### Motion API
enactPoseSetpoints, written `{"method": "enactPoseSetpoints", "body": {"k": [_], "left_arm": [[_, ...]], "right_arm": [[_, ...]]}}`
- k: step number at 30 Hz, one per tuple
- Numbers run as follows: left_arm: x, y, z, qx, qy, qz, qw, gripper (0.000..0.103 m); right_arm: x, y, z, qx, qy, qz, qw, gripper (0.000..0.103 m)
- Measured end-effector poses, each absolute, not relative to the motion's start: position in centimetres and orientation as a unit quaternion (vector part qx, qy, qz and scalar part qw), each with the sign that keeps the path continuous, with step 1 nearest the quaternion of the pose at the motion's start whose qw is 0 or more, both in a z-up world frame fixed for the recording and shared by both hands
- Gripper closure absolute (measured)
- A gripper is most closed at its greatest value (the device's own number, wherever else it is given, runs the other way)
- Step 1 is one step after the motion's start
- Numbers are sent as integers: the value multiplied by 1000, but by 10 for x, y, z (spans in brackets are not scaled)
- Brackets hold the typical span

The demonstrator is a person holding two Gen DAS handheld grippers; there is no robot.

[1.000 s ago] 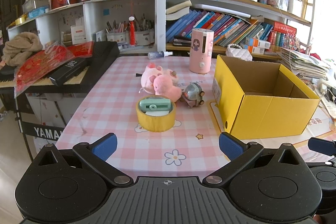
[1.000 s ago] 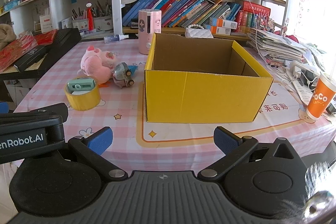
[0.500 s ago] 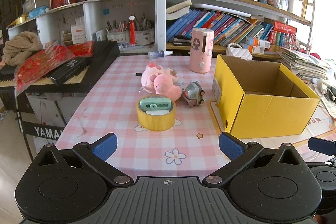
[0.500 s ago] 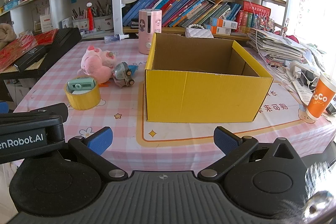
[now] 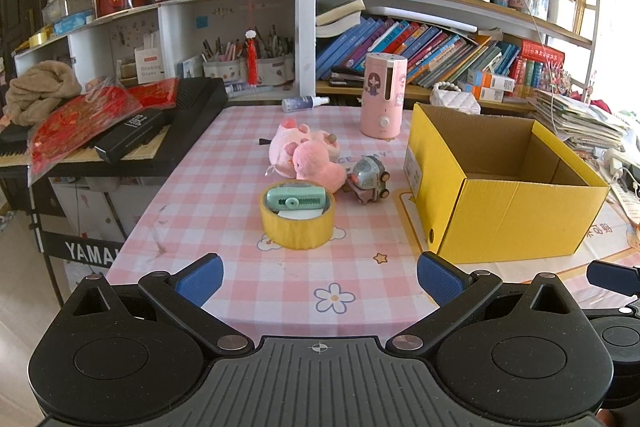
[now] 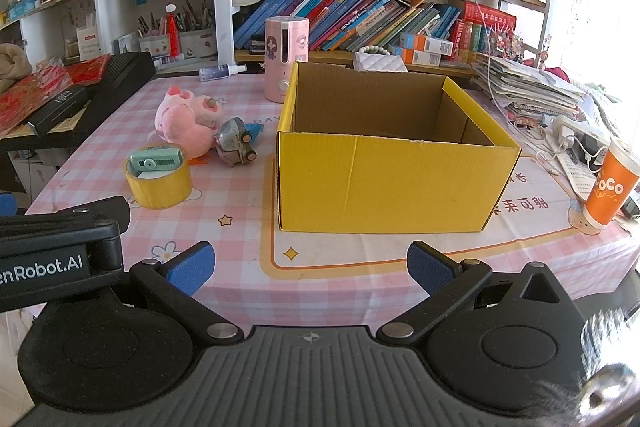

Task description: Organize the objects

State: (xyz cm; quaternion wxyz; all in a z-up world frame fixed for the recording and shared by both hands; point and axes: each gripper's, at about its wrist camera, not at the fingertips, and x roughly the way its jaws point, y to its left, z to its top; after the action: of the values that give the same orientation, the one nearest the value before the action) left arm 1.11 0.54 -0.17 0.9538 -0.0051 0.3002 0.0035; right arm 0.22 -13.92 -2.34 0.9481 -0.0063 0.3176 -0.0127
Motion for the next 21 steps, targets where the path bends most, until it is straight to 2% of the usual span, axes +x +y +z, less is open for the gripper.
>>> {"method": "enactPoseSetpoints", "body": {"k": [21], "left_arm": [[10, 9, 0, -6, 299, 1, 954, 0]], "right_arm": [[2, -141, -22, -9, 316, -13, 949, 0]]}}
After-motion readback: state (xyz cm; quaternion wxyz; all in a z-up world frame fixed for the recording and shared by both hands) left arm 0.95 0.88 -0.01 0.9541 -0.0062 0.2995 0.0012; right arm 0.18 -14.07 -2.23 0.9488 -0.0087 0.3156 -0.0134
